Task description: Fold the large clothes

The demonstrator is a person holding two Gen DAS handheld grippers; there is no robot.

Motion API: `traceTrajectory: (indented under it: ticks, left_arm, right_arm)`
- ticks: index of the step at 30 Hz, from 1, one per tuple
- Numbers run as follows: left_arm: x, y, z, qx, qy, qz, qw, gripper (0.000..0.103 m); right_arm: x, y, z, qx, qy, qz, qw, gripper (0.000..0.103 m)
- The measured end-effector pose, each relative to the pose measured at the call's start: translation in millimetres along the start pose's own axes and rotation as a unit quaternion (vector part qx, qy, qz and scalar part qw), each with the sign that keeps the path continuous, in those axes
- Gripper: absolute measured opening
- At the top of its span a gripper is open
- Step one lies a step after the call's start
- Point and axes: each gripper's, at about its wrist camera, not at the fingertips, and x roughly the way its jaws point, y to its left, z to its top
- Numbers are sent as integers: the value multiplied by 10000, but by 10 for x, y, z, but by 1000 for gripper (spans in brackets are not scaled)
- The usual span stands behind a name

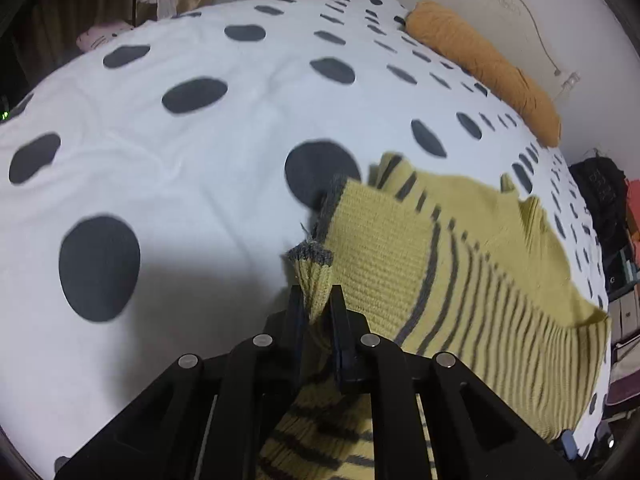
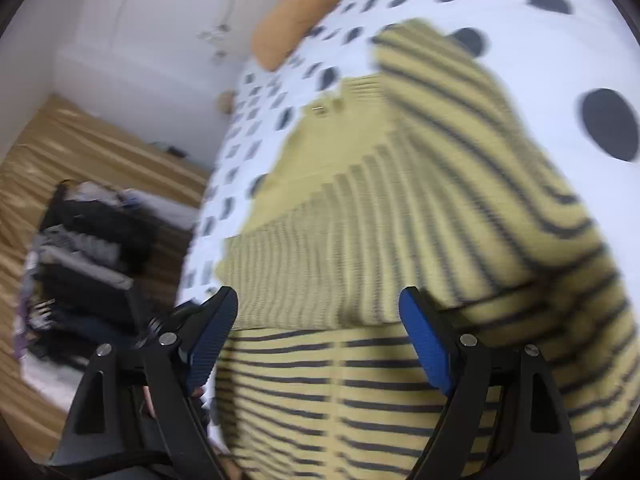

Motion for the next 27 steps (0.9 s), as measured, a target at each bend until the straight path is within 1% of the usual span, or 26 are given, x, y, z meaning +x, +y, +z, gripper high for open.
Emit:
traceTrajectory:
  ticks: [1, 2, 4, 5, 8, 10, 11, 12, 13, 14, 16, 17, 18, 19, 20, 21, 22, 24, 25, 26, 27]
  left_arm:
    - [5, 29, -52, -40, -36, -55, 10000, 12]
    - [-12, 52, -86, -83, -88, -78, 9999, 15]
    - [-67, 94, -115, -164, -131, -180, 9996, 15]
    - [-99, 121, -120, -227, -126, -258, 9993, 15]
    - [-158, 164, -128, -313, -132, -382, 9987, 15]
    - [-164, 137, -126, -357, -117, -474, 9982, 15]
    - [-161, 116, -119, -369, -98, -527, 9979, 15]
    - [-162, 93, -127, -371, -97, -588, 9975, 15]
    - [-168, 69, -145, -349, -110, -625, 9974, 15]
    - [-177, 38, -158, -320, -127, -666, 9972, 15]
    - [-184, -76, -201, -107, -134, -700, 9974, 17]
    - [-165, -154, -230, 59, -129, -606, 9981, 21]
    - [-150, -209, -259, 158, -177, -458, 9987, 22]
    - [-139, -229, -276, 193, -229, -350, 9989, 23]
    - [-130, -241, -292, 192, -276, -255, 9991, 27]
    - [-129, -231, -301, 180, -302, -184, 9992, 31]
    - [-137, -205, -306, 139, -322, -115, 9993, 40]
    - [-179, -101, -290, 49, -316, -265, 9991, 42]
    - [-230, -48, -272, 19, -336, -308, 9990, 42]
    - [-300, 6, -243, -21, -443, -277, 9986, 40]
    - [-374, 56, -199, -73, -585, -252, 9979, 41]
  right_arm:
    - [-22, -88, -7, 45, -58, -265, 9996, 83]
    - [-50, -206, -9, 163, -99, -418, 9989, 83]
    - [-110, -385, 4, 381, -136, -668, 9969, 82]
    - [-163, -478, 13, 471, -206, -704, 9962, 79]
    - [-224, -622, 73, 757, -295, -378, 9960, 78]
    - [-206, -591, 173, 622, -559, -201, 9963, 78]
    - [-203, -574, 214, 538, -744, -198, 9956, 75]
    - [-201, -559, 257, 457, -904, -318, 9943, 71]
    - [-201, -540, 284, 360, -984, -461, 9934, 50]
    - [-259, -540, 301, 240, -1206, -808, 9891, 32]
    - [-370, -615, 290, 242, -1408, -1096, 9836, 24]
    - [-425, -704, 279, 276, -1462, -1352, 9796, 23]
    - [-429, -803, 278, 359, -1381, -1505, 9783, 21]
    - [-421, -894, 275, 474, -1303, -1496, 9790, 20]
    - [-382, -993, 263, 625, -1162, -1439, 9807, 18]
    - [-376, -1086, 244, 753, -1100, -1324, 9822, 18]
    - [-410, -1111, 228, 773, -1142, -1200, 9832, 18]
    - [-529, -1093, 228, 786, -1086, -814, 9876, 24]
    - [-615, -1067, 222, 801, -1041, -674, 9890, 37]
    - [-737, -1017, 220, 746, -1018, -536, 9906, 58]
    - [-842, -950, 226, 632, -1092, -485, 9908, 70]
